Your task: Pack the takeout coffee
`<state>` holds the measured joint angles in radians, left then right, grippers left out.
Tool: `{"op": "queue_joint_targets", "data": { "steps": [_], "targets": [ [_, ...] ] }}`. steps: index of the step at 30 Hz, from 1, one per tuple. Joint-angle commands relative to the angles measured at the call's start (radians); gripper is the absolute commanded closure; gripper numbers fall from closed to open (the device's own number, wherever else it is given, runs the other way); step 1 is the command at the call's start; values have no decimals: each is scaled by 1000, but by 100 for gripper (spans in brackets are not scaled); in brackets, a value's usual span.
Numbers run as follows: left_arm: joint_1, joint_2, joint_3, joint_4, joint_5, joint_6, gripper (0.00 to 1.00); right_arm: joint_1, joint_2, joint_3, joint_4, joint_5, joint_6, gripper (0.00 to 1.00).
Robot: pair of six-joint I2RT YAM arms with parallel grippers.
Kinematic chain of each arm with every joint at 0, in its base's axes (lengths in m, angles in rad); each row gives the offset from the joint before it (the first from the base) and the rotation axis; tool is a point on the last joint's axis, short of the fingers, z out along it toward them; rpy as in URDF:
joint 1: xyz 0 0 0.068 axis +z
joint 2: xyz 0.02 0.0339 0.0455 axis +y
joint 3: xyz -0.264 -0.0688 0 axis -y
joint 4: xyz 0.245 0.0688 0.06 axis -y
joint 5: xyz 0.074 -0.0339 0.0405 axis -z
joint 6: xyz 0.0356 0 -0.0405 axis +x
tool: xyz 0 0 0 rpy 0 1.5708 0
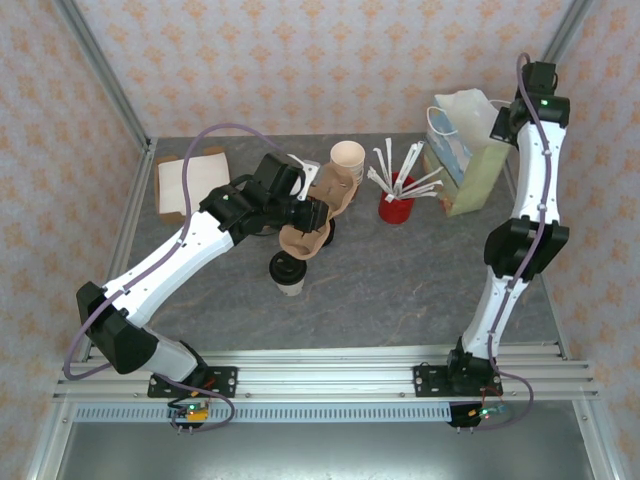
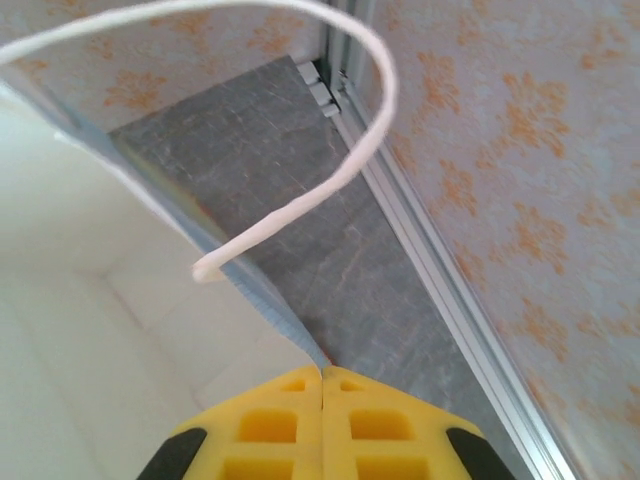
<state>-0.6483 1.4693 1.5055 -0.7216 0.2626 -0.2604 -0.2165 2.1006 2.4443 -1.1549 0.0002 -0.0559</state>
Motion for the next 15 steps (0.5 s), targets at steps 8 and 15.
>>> {"op": "queue_joint_targets", "data": {
  "steps": [8, 15],
  "targets": [
    [-5, -35, 7, 23, 0, 9, 66, 1, -468, -405, 41, 56, 127, 100],
    [-5, -63, 9, 12, -52, -6, 66, 6, -877, -696, 119, -95, 256, 100]
  ]
}}
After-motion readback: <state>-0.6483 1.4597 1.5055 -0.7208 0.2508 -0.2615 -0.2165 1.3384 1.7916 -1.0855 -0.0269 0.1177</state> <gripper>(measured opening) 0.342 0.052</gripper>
